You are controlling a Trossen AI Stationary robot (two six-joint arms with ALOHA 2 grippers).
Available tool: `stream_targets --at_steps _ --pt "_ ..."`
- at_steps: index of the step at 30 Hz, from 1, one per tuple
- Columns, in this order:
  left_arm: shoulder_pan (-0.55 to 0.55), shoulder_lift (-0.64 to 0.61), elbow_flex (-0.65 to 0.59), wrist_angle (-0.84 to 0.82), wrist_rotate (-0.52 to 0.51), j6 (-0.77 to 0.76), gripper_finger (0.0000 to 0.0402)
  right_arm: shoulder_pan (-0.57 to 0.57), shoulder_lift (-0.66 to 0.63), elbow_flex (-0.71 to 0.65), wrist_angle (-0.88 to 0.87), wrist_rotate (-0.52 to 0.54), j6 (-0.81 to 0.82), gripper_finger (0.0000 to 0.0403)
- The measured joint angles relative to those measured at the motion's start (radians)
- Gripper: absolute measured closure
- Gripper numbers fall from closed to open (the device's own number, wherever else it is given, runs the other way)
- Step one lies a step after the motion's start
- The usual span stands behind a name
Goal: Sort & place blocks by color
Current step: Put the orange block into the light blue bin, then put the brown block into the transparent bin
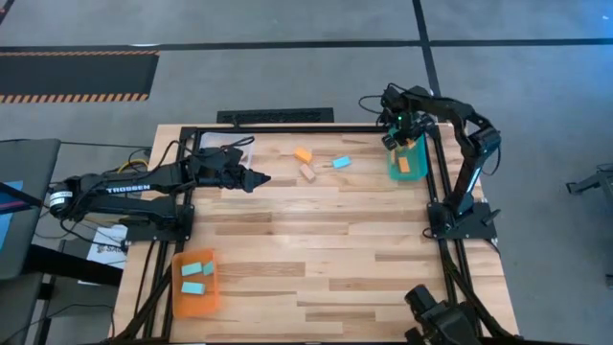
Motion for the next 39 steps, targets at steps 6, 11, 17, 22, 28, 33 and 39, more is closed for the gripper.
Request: stream_targets --at_steps 6,11,17,22,28,33,39 --pt "0.0 0.0 0.0 0.0 -0.001 -0.003 0.0188 -0.053 0.0 0.0 0.029 -0.046 0.011 0.0268" --pt "0.0 0.0 0.0 0.0 -0.005 -0.003 0.0188 -0.055 0.0 0.0 0.056 -0.065 0.009 0.0255" --pt "0.0 0.0 0.0 0.0 -0.01 -0.001 0.0188 -0.055 0.0 0.0 0.073 -0.102 0.013 0.0197" --pt "0.0 0.0 0.0 0.0 -0.01 0.0 0.0188 -0.054 0.0 0.0 0.086 -0.123 -0.003 0.0152" --pt "0.0 0.0 0.0 -0.005 -0.009 0.029 0.0188 -0.052 0.0 0.069 -0.001 -0.131 -0.013 0.0143" --pt "0.0 0.0 0.0 -0.007 0.031 0.09 0.0188 -0.03 -0.05 0.139 -0.059 -0.145 -0.014 0.0143" --pt "0.0 0.0 0.0 -0.026 0.02 0.143 0.0188 0.05 -0.185 0.153 -0.017 -0.203 0.019 0.0143"
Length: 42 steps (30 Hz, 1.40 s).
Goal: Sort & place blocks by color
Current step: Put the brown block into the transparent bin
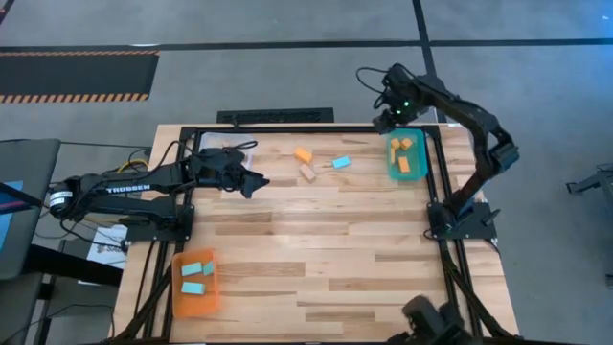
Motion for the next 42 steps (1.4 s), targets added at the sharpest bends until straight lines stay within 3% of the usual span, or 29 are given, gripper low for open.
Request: stream_targets --at_steps 9,19,31,42 --pt "0.0 0.001 0.0 -0.035 -0.042 0.083 0.0188 0.258 -0.088 -0.083 0.351 -0.048 0.191 0.0143" --pt "0.0 0.001 0.0 -0.034 -0.041 0.127 0.0188 0.559 0.087 -0.1 0.696 -0.05 0.398 0.0143" --pt "0.0 0.001 0.0 -0.046 -0.005 0.14 0.0187 0.698 0.346 -0.004 0.719 -0.066 0.434 0.0143" --pt "0.0 0.001 0.0 -0.064 0.014 0.14 0.0187 0.708 0.413 0.06 0.655 -0.019 0.393 0.0143"
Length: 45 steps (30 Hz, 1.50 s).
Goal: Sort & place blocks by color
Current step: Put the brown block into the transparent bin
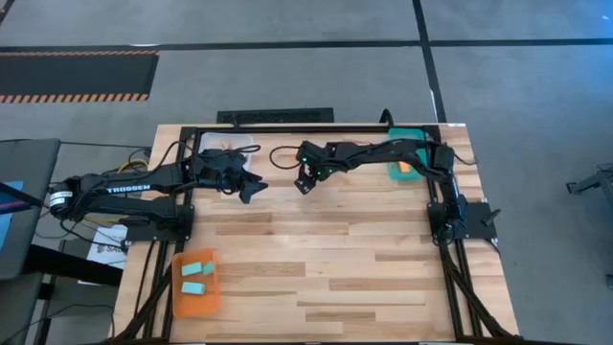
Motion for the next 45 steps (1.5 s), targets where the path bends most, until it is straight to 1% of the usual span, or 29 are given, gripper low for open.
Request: stream_targets --at_steps 4,6,13,18,22,29,31,34,36,38,40,42,45 --pt "0.0 0.0 0.0 -0.009 0.0 0.005 0.0188 0.0 -0.052 0.002 -0.019 0.004 0.0 0.0143" --pt "0.0 0.0 0.0 -0.02 0.0 0.006 0.0187 -0.002 -0.061 0.002 -0.02 0.026 0.018 0.0143" --pt "0.0 0.0 0.0 -0.019 -0.008 0.014 0.0187 -0.031 -0.064 0.001 -0.028 0.035 0.185 0.0143" --pt "0.0 0.0 0.0 -0.019 -0.008 0.016 0.0187 -0.017 -0.064 0.001 -0.023 0.104 0.225 0.0145" --pt "0.0 0.0 0.0 -0.018 -0.009 0.022 0.0187 -0.006 -0.064 0.001 -0.013 0.12 0.229 0.0157" --pt "0.0 0.0 0.0 -0.018 -0.003 0.036 0.0187 0.01 -0.064 0.001 -0.014 0.141 0.289 0.0194" --pt "0.0 0.0 0.0 -0.019 -0.002 0.037 0.0187 0.018 -0.064 0.001 -0.014 0.143 0.282 0.0201" --pt "0.0 0.0 0.0 -0.021 0.012 0.047 0.0187 0.03 -0.067 0.001 -0.032 0.176 0.269 0.0209" --pt "0.0 0.0 0.0 -0.021 0.021 0.048 0.0187 0.033 -0.081 0.0 -0.057 0.198 0.258 0.0214" --pt "0.0 0.0 0.0 -0.024 0.026 0.047 0.0187 0.033 -0.106 0.0 -0.076 0.197 0.244 0.0217" --pt "0.0 0.0 0.0 -0.023 0.007 -0.001 0.0187 0.033 -0.141 0.0 -0.115 0.189 0.221 0.022" --pt "0.0 0.018 0.0 -0.001 -0.028 -0.089 0.0188 0.034 -0.187 0.0 -0.172 0.191 0.217 0.0223" --pt "0.0 0.08 0.002 0.059 -0.039 -0.162 0.0193 0.044 -0.284 0.001 -0.279 0.237 0.213 0.0228"
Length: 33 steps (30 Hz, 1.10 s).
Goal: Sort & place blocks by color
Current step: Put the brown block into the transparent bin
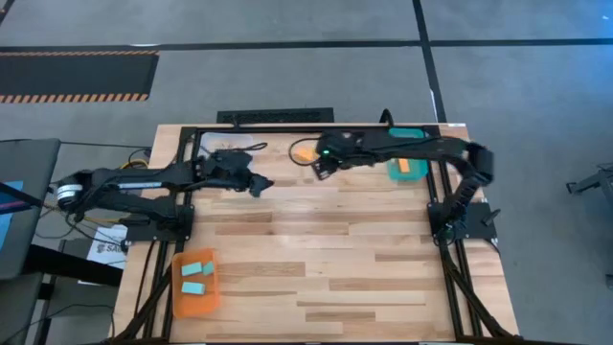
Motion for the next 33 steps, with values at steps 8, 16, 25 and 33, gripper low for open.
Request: stream_targets --at_steps 8,16,25,33 --pt "-0.007 0.315 0.205 -0.004 -0.081 -0.056 0.023 -0.012 -0.245 0.0 -0.306 0.026 -0.073 0.0237" --pt "-0.007 0.635 0.5 -0.073 -0.19 -0.106 0.0223 -0.034 -0.384 0.0 -0.331 0.029 -0.246 0.0239" --pt "-0.022 0.913 0.792 -0.249 -0.28 -0.132 0.0203 -0.045 -0.438 0.0 -0.376 0.024 -0.43 0.024" --pt "-0.026 0.976 0.852 -0.294 -0.347 -0.188 0.0203 -0.059 -0.434 0.0 -0.404 -0.019 -0.538 0.024"
